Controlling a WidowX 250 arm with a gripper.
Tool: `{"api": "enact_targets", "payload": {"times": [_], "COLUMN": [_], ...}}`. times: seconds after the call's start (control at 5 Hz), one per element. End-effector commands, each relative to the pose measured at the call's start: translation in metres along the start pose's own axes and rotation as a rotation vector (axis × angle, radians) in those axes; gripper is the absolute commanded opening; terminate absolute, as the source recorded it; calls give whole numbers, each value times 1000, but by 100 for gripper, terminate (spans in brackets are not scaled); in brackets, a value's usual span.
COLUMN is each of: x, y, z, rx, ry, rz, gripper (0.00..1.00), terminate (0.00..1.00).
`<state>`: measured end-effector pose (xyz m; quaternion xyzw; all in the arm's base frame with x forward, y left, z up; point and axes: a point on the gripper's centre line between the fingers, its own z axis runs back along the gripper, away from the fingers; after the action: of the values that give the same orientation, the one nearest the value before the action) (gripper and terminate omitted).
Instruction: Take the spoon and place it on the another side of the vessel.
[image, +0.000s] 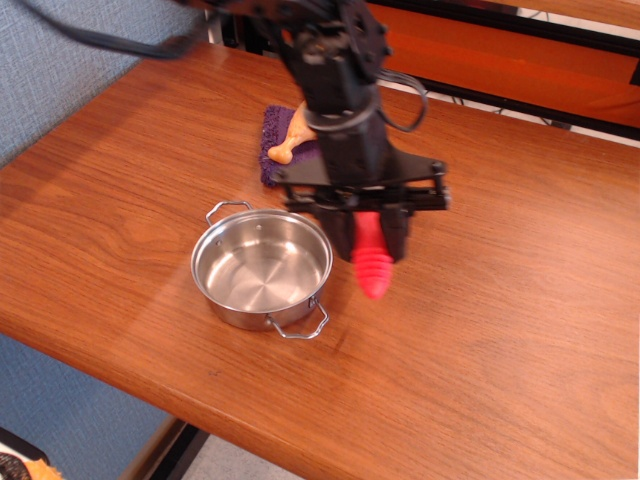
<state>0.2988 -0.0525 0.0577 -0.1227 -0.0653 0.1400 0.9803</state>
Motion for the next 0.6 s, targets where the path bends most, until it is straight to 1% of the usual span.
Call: {"api": "enact_targets", "payload": {"times": [0.0, 0.2, 0.4], "x": [20, 22, 22], "y": [-26, -31, -31], "z": [-28, -42, -49], "rx": [54, 82, 83], "ry": [-15, 17, 39], "rz": [21, 4, 3], "gripper": [0, 0, 0], "terminate": [0, 0, 0]}}
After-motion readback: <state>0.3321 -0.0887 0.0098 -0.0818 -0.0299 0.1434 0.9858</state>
